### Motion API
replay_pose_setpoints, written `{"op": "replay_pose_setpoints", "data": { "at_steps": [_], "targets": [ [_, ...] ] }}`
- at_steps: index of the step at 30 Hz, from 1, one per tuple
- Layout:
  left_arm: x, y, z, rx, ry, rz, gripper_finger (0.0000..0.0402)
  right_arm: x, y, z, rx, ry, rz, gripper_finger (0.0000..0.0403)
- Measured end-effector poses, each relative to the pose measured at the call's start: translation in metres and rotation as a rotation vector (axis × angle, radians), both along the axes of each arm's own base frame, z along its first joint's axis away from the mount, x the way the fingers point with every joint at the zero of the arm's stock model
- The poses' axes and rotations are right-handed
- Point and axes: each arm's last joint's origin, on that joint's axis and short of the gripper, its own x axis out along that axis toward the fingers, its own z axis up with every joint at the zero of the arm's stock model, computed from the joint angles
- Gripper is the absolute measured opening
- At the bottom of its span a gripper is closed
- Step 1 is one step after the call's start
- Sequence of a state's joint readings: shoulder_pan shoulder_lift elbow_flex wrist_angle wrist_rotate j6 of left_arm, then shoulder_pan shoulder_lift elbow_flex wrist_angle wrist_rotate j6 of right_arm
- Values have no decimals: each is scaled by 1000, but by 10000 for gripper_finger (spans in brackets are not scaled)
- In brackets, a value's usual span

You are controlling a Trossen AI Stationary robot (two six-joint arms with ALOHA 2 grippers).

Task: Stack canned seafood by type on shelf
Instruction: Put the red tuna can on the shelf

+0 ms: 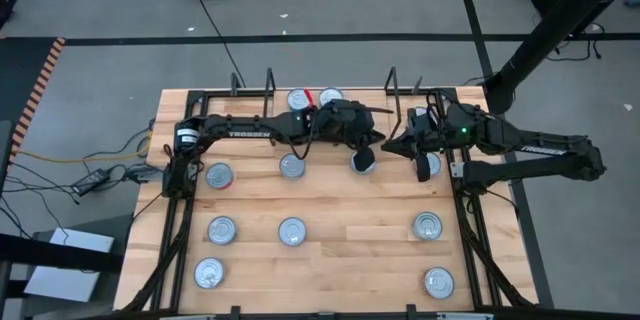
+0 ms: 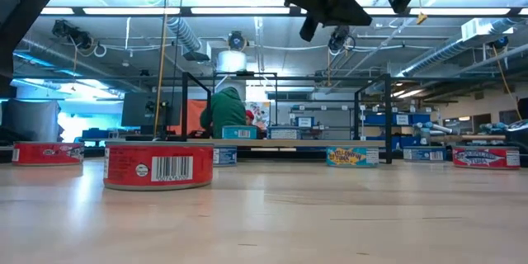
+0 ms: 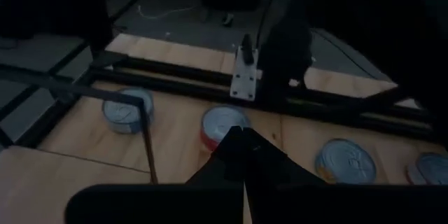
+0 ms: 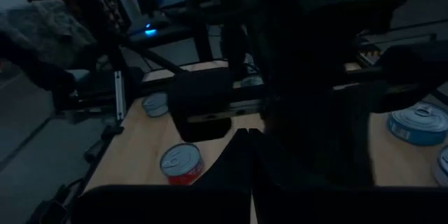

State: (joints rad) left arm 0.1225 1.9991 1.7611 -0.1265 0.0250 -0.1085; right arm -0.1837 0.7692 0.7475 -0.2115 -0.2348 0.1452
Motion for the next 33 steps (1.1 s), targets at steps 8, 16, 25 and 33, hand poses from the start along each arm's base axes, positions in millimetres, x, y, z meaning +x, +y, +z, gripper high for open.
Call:
{"op": "replay_pose_setpoints", "data": {
  "at_steps": [8,16,25,33],
  "targets": [
    [-5,-13,2,21,48,-24,0,-1,0,1,-25,-7,8,2],
    [-7,-17,-27,-39,-34,3,0,-11,2,6,30,-33,-4,2],
    [-64,-35,-14,-56,107,19,0,-17,3,-4,80,76,-14,2],
    [-130,-56,9,-77,404,92,0,-13,3,-7,78,101,-7,2]
  ]
}}
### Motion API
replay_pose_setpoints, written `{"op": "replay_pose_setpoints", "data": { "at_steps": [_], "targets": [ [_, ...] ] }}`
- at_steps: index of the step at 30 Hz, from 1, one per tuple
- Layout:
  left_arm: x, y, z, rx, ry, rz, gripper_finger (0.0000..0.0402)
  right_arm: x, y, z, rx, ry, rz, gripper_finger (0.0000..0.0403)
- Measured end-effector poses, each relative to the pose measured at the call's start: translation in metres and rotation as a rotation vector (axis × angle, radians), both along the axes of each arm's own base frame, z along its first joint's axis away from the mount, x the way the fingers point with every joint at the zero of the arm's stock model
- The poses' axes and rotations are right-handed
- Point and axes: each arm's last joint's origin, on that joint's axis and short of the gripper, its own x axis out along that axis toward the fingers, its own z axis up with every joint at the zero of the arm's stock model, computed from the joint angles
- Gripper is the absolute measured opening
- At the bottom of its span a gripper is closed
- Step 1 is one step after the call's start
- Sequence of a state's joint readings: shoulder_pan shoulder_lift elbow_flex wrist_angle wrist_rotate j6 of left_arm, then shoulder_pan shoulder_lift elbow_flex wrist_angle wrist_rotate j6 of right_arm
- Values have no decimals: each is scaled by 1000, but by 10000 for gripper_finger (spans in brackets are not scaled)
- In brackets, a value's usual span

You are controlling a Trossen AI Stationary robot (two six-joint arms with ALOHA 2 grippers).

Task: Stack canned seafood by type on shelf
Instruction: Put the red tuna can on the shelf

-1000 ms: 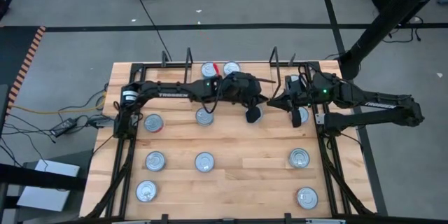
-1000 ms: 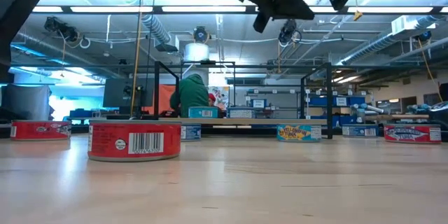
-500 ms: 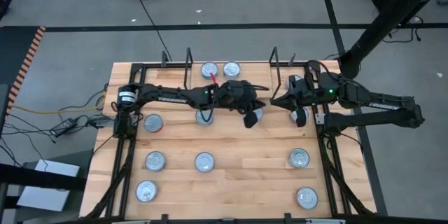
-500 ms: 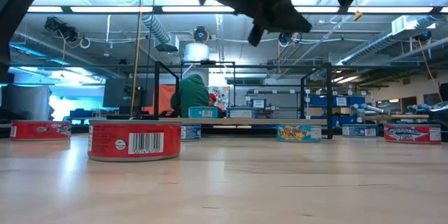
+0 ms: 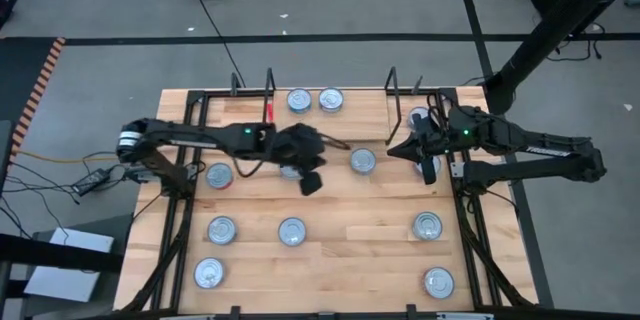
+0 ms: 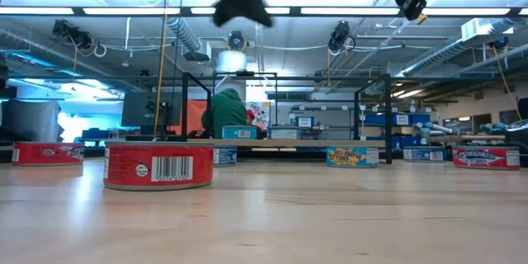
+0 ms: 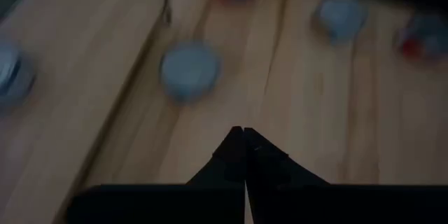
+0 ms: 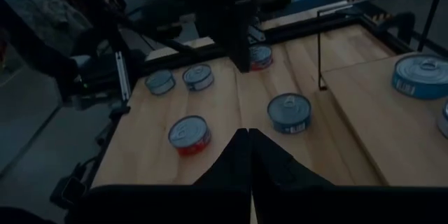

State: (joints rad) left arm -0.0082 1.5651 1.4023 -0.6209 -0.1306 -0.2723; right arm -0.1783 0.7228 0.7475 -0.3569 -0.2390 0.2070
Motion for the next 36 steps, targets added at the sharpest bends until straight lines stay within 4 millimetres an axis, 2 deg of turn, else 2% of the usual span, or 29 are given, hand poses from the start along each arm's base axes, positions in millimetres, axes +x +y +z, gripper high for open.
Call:
{"op": "replay_pose_setpoints", "data": {
  "at_steps": [4,9,15,19,22,27,31,36],
  "targets": [
    [-24,-9,8,-38,83,40,0,1,0,-1,2,9,0,2],
    [-43,-19,5,-88,212,107,0,4,0,-4,7,30,7,2],
    [-59,-21,-3,-95,394,166,0,6,-1,-6,3,50,13,2],
    [-65,-20,-7,-113,407,200,0,6,-1,-6,-6,49,17,2],
    [-74,-19,-17,-171,315,241,0,6,-1,-6,-12,48,19,2],
    [-99,-17,-47,-272,199,330,0,6,-1,-6,-11,52,21,3],
    [-123,-15,-69,-298,256,398,0,6,0,-7,-9,53,25,3],
    [-134,-9,-81,-304,359,492,3,5,-1,-7,-9,54,22,3]
  ]
}}
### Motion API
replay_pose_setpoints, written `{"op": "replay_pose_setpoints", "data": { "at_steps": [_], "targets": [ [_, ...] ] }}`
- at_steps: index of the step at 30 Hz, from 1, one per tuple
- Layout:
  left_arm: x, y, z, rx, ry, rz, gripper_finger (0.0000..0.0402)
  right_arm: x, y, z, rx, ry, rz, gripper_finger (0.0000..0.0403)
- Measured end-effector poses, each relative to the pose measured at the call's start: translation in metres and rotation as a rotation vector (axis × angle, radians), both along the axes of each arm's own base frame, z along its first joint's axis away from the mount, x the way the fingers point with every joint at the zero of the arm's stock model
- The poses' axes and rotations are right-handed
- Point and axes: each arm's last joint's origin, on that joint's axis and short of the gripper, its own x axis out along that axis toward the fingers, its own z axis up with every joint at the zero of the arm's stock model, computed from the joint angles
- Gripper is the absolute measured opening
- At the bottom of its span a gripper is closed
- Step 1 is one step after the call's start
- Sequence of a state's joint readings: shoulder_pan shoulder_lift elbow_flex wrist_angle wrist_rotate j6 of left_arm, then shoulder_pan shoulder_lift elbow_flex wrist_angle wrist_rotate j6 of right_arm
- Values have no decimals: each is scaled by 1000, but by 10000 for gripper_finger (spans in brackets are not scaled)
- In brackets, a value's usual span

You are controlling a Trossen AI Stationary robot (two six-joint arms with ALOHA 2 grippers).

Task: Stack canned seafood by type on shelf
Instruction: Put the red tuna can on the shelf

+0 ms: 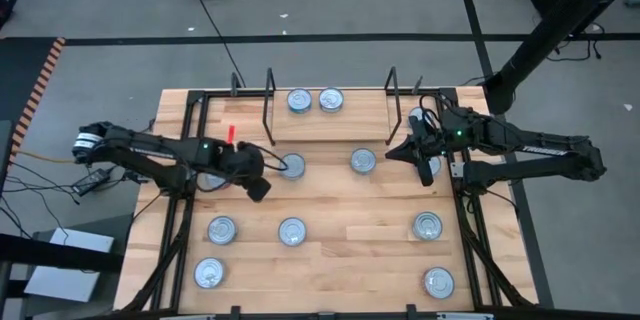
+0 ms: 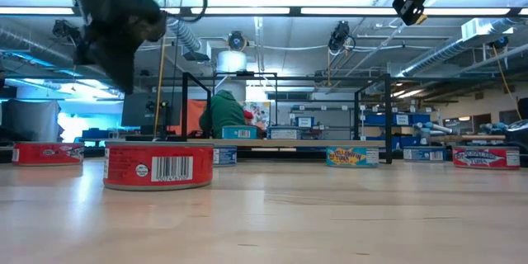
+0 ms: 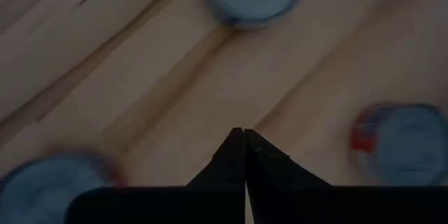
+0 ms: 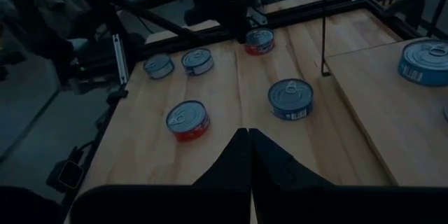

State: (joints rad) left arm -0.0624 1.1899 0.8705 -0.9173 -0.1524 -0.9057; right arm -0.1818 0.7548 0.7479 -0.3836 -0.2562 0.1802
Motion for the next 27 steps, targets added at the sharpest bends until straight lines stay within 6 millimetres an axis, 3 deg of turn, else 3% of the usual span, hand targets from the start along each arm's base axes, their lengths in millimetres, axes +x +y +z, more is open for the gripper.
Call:
{"op": "replay_pose_setpoints", "data": {
  "at_steps": [6,16,27],
  "targets": [
    [-1,11,-11,-52,120,74,34,3,-2,-2,7,19,-10,3],
    [-8,15,-35,-59,466,145,110,10,-6,-6,16,38,-28,3],
    [-5,16,-59,-45,608,139,117,10,-8,-6,9,36,-33,3]
  ]
}}
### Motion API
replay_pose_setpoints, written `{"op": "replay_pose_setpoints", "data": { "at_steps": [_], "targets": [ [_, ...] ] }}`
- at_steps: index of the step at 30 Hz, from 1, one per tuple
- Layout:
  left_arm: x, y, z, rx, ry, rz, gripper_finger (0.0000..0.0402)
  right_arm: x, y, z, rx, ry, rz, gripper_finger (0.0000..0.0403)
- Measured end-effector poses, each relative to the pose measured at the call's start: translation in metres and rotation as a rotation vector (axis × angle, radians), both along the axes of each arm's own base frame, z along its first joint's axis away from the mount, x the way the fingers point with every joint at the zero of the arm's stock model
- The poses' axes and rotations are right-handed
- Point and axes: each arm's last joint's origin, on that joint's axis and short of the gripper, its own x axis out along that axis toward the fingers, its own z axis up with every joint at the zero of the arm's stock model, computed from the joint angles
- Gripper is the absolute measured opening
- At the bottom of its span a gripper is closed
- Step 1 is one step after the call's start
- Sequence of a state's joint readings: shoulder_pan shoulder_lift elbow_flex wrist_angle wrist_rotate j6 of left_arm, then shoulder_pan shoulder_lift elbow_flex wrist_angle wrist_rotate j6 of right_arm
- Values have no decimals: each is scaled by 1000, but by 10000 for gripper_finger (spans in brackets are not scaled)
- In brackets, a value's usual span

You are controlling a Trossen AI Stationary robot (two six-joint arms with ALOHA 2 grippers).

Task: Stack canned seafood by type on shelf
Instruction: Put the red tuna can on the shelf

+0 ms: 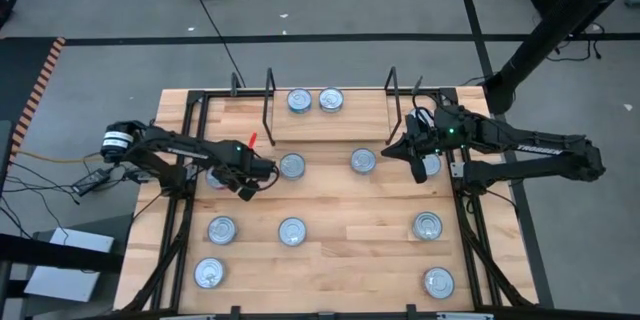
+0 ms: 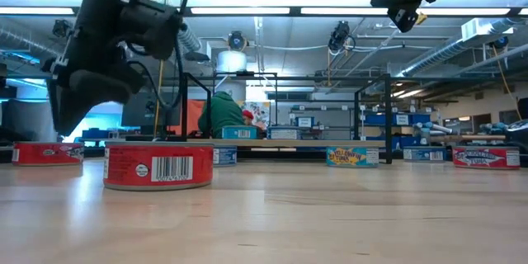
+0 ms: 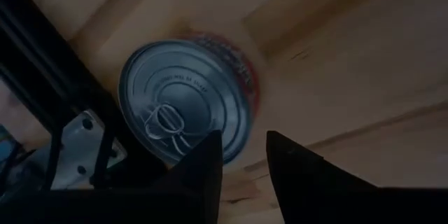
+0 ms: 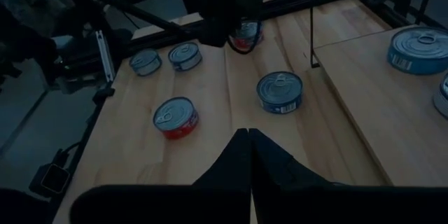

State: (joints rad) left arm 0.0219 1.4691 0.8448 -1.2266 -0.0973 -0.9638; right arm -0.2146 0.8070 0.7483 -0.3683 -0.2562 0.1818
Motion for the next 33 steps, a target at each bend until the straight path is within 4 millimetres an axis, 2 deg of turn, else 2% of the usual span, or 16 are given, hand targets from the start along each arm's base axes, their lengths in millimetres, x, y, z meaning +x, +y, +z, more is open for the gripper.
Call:
{"op": "replay_pose_setpoints", "data": {
  "at_steps": [8,15,20,26,33],
  "targets": [
    [-8,-3,-19,-97,20,14,117,0,0,0,-1,0,1,3],
    [-12,-4,-26,-124,9,-9,104,0,0,0,-2,0,1,3],
    [-12,-3,-26,-123,20,-36,74,0,0,0,-16,-1,7,3],
    [-6,-4,-22,-142,-5,-105,11,0,-1,0,-22,-2,2,3],
    [14,-3,-5,-152,-118,-200,3,-1,-3,0,-26,-2,-7,3]
  ]
}}
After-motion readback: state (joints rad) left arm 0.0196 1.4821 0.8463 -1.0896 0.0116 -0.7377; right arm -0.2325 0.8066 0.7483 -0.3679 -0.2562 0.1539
